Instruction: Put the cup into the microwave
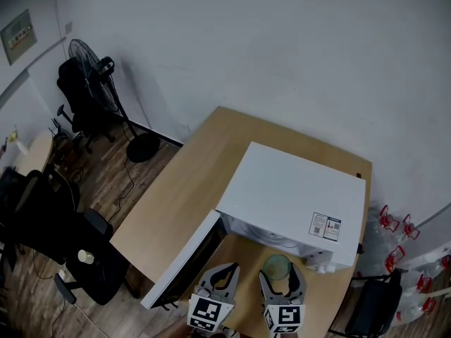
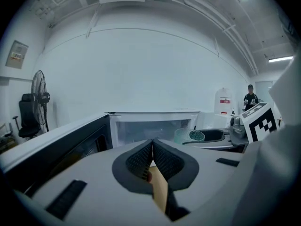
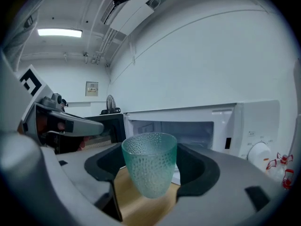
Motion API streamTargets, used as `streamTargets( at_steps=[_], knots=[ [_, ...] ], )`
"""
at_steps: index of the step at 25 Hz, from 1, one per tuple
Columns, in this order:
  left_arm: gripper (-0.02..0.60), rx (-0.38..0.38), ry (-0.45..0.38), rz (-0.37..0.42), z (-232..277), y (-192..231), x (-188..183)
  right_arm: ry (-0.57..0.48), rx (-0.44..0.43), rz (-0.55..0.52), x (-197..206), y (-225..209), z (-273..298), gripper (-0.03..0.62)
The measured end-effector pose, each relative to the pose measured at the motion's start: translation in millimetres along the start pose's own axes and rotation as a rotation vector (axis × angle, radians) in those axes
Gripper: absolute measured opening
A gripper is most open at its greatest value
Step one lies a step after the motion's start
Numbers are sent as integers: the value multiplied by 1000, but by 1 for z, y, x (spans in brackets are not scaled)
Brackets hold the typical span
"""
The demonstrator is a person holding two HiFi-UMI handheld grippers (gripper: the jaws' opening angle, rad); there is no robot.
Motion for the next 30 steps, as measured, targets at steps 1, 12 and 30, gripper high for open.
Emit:
streamTargets(
  at_steps=[1, 12, 30],
  knots=[
    [23, -5, 2, -3, 3, 2, 1, 2, -7, -3, 1, -1, 6, 358],
    [23, -58, 23, -37, 39, 25, 10, 4, -48, 0, 9, -15, 68, 359],
    [23, -85, 59, -72, 74, 45, 13, 15, -80, 13, 13, -26, 125, 359]
  ],
)
Point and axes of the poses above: the fingertips, and each gripper's own axes: z forward along the fingers, y to its left, x out of its underside, the point moved 6 cm from there along -z, backward along the fingers, and after that the axes turned 7 degrees about x, right-handed, at the moved point
